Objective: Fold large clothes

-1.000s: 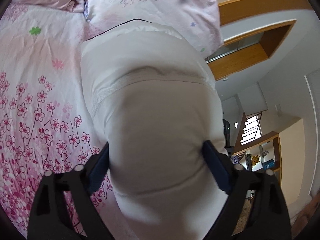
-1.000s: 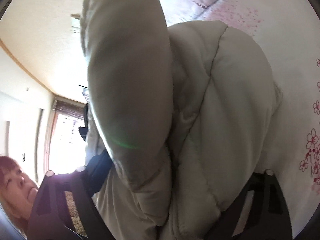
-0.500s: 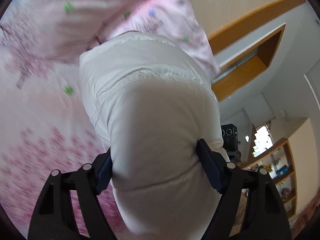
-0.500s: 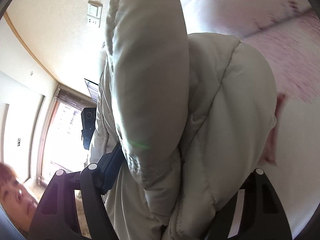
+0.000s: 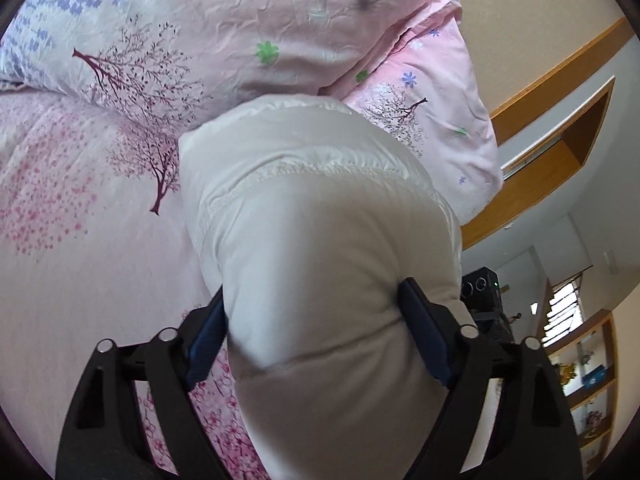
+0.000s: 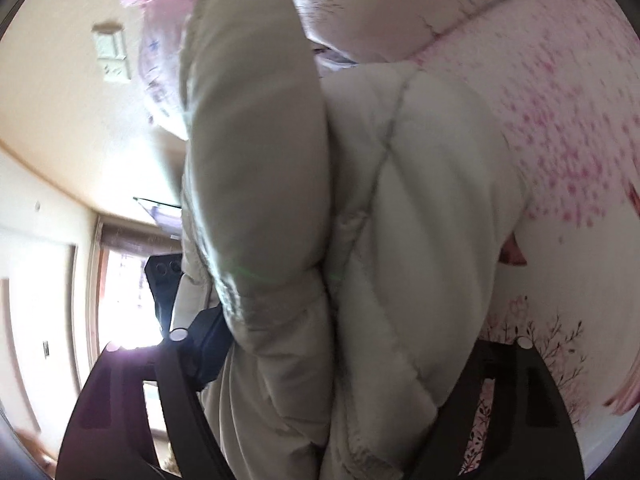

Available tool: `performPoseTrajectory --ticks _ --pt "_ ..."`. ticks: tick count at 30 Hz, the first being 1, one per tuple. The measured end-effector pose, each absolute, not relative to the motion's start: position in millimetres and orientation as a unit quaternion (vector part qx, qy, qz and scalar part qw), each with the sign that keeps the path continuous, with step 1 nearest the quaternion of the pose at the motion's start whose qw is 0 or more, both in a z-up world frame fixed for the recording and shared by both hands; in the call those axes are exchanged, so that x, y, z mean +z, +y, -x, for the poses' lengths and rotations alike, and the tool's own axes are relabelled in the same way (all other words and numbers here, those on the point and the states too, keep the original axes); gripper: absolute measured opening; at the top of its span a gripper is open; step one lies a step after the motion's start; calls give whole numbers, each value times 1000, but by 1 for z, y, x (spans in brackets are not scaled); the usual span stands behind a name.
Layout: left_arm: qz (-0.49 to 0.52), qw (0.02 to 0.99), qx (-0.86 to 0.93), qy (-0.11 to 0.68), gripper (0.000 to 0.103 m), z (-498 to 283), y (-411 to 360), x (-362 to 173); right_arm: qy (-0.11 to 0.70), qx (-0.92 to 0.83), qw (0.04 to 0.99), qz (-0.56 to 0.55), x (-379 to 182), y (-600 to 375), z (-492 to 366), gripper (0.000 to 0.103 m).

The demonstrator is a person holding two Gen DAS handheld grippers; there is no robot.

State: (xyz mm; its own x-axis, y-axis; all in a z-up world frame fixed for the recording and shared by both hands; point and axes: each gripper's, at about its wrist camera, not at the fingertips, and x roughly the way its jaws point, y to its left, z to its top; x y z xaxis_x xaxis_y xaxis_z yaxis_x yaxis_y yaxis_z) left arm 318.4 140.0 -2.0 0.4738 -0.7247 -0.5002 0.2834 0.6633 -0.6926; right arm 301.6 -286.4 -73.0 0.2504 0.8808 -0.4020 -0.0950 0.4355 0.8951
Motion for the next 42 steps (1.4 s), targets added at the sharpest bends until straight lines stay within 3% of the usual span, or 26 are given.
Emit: performPoseTrajectory --ticks 4,11,14,16,17,19,22,33,42 --pt "261 828 -283 407 89 -313 142 7 500 308 720 -369 -61 -291 -289 94" --pt "180 903 -189 341 99 -251 146 61 387 185 845 -318 -3 -329 -210 93" --pt "136 925 -169 313 99 -218 132 79 314 147 901 -262 20 -315 -162 80" --pt "104 933 -166 301 99 -197 117 86 284 144 922 -220 29 -288 -139 65" --pt "90 937 -167 294 100 -186 111 88 276 148 927 -206 30 -278 -129 62" --pt "72 942 -164 284 101 -172 101 90 265 162 933 -184 31 -244 -110 48" --pt "50 948 -166 268 101 -155 88 90 261 172 936 -163 31 -223 -99 38" --pt "-58 947 -160 271 101 -143 35 70 264 140 948 -110 9 -201 -104 35" --pt "-96 941 -157 285 101 -144 21 48 323 124 933 -102 -22 -196 -122 35"
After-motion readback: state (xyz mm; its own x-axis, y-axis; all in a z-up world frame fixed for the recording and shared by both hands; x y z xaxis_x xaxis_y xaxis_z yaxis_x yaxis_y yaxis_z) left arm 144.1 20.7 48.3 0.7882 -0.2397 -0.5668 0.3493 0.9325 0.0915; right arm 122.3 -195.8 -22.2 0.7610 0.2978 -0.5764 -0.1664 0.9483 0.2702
